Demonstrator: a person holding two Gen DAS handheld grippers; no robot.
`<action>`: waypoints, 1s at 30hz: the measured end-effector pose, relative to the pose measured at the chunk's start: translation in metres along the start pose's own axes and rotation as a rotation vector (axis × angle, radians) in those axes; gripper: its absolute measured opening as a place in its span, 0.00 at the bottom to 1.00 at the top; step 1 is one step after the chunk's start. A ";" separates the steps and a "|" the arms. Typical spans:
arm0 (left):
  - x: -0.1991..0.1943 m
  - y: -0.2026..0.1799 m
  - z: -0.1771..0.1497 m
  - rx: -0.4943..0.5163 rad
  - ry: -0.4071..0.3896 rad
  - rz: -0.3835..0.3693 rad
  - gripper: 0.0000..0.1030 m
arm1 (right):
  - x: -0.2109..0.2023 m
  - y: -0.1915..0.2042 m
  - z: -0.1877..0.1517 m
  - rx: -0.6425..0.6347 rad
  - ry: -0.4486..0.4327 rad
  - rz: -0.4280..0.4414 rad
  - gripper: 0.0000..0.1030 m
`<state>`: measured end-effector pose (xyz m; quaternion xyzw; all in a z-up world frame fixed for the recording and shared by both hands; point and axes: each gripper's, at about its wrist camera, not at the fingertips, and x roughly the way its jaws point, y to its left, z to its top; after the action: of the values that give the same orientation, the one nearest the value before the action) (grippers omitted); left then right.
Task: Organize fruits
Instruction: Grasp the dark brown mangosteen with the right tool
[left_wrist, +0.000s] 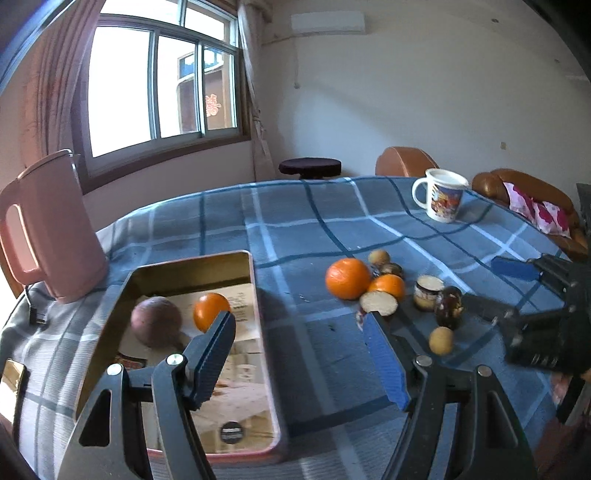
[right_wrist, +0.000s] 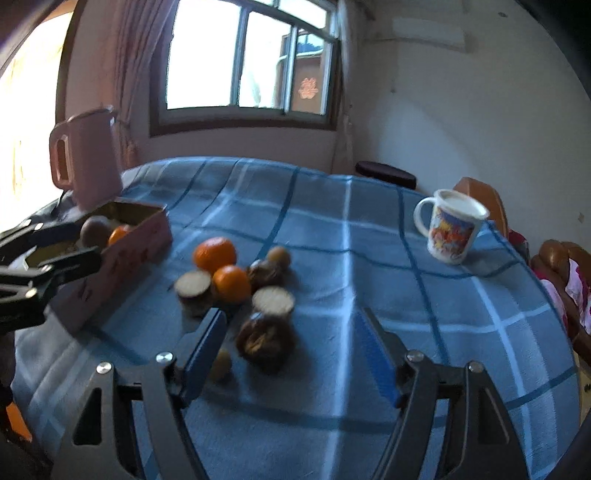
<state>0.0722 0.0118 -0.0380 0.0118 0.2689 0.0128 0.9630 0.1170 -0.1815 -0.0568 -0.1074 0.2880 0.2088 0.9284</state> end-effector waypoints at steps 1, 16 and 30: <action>0.000 -0.002 0.000 0.003 0.004 -0.004 0.71 | 0.003 0.003 -0.001 -0.011 0.011 -0.001 0.71; 0.008 -0.022 -0.001 0.021 0.033 -0.056 0.71 | 0.047 -0.008 0.000 0.058 0.200 0.119 0.47; 0.018 -0.075 0.002 0.086 0.098 -0.188 0.71 | 0.008 -0.041 -0.018 0.128 0.057 0.002 0.45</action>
<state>0.0906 -0.0622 -0.0478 0.0273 0.3159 -0.0885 0.9443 0.1331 -0.2212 -0.0726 -0.0534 0.3270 0.1877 0.9247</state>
